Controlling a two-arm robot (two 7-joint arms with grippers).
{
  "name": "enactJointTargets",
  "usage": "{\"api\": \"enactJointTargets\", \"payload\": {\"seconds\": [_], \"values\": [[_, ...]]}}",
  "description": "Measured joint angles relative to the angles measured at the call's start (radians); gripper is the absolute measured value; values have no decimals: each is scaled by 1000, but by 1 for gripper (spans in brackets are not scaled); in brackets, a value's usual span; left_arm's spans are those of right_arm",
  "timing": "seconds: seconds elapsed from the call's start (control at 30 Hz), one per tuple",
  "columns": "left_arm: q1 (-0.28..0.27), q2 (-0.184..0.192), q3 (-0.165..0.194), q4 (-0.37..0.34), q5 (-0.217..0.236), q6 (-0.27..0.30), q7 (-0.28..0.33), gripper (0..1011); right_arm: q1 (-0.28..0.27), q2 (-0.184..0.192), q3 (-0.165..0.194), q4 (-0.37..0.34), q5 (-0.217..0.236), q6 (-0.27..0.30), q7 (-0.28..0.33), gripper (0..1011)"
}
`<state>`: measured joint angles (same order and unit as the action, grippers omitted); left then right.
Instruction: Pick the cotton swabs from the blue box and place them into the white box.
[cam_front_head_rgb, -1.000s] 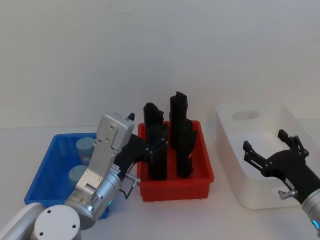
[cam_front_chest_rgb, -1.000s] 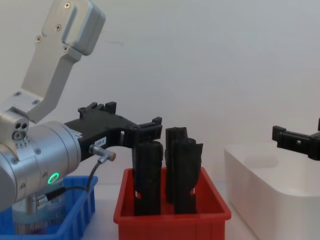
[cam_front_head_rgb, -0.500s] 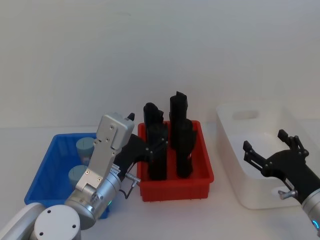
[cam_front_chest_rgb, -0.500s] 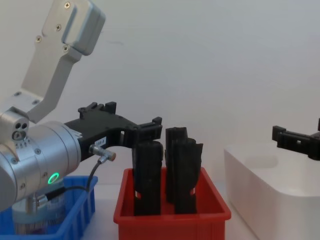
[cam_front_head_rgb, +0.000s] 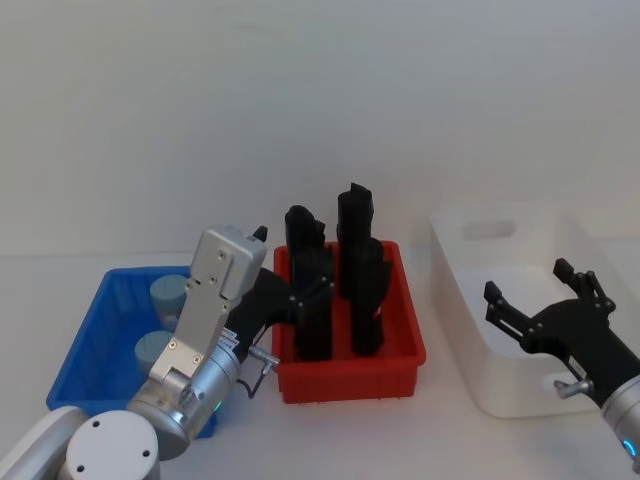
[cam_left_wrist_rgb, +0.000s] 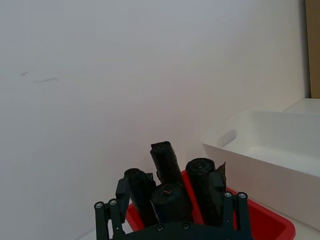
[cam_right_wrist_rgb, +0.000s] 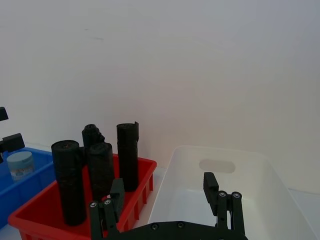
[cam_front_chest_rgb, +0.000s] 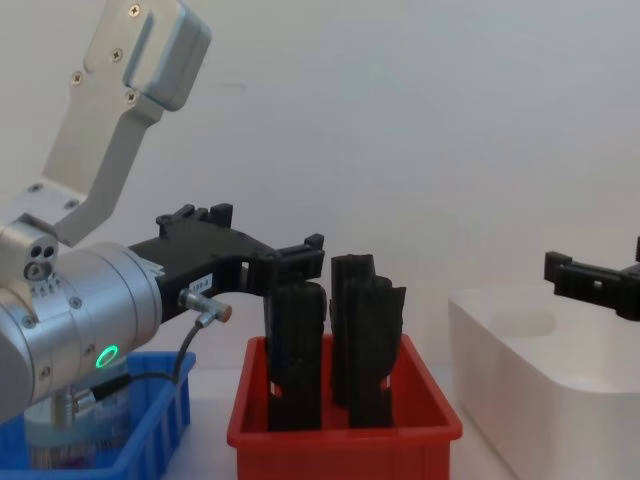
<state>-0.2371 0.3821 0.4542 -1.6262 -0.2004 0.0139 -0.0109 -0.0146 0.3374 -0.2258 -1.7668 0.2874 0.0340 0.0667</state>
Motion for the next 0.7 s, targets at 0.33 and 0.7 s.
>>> {"api": "enactJointTargets", "payload": {"seconds": [0.33,0.7], "values": [[0,0,0,0,0,0,0,1004,14,-11,-5,10,-13,10,10,1002],[0,0,0,0,0,0,0,1004,80,-31,-19,44,-77,89,110,1002]]}}
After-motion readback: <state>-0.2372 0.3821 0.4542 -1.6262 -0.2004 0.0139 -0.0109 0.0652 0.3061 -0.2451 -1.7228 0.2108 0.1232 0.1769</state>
